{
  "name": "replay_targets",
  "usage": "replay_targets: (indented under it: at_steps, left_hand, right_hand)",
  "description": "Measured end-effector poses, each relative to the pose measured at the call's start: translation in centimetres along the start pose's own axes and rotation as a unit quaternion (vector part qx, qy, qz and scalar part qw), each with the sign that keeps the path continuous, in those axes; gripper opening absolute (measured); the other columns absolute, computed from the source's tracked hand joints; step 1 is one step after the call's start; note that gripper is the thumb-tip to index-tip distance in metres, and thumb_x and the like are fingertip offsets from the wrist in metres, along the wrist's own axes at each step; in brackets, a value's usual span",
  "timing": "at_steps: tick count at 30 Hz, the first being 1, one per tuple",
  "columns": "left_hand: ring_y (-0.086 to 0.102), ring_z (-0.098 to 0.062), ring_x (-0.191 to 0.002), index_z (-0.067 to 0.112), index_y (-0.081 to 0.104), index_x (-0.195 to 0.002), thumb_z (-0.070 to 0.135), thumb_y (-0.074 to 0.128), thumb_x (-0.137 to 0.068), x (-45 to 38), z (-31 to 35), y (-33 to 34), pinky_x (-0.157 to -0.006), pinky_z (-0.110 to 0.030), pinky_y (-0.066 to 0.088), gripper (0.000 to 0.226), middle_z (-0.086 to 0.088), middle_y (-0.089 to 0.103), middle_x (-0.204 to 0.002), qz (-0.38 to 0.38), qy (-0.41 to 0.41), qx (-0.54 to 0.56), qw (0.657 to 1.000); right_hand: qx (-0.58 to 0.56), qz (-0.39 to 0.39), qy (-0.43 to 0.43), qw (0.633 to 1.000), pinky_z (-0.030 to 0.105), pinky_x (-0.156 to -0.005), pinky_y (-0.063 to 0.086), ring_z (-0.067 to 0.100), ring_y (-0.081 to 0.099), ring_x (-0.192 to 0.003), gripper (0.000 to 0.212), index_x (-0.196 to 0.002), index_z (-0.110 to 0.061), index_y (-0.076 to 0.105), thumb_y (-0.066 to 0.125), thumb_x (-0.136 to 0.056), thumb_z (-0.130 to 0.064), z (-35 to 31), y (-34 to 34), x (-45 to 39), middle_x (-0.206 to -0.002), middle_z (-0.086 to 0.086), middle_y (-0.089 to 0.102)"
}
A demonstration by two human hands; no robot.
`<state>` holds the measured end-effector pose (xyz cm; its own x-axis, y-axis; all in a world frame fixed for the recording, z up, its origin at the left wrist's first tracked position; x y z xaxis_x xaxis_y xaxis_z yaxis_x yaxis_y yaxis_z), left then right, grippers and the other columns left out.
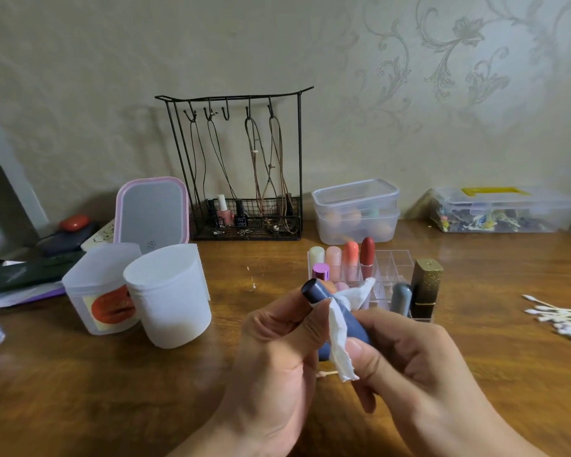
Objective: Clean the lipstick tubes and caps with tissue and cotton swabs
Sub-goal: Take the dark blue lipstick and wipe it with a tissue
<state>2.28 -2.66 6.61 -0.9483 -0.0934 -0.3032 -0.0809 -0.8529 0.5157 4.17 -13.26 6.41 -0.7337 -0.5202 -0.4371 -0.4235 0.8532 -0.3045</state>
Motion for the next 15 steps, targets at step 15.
replay_targets:
  at_steps: [15]
  left_hand:
    - [0.071, -0.014, -0.071, 0.020, 0.079, -0.087, 0.039, 0.088, -0.058, 0.1, 0.1, 0.6, -0.066, -0.027, 0.058, 0.036, -0.003, 0.076, -0.082, -0.069, -0.007, 0.014, 0.998]
  right_hand:
    - [-0.473, -0.243, 0.186, 0.827, 0.022, -0.037, 0.024, 0.014, 0.054, -0.040, 0.027, -0.077, -0.008, 0.063, 0.066, -0.092, -0.030, 1.3, 3.7, 0.7, -0.051, -0.001, 0.042]
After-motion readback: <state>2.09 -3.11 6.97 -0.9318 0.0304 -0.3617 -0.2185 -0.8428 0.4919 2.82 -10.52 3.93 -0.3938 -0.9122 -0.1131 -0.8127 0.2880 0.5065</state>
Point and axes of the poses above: each hand's wrist, its own x-axis away from the middle knuckle, its own y-axis out of the palm, z = x × y, the point moved 8 cm from there along -x, towards the middle knuckle
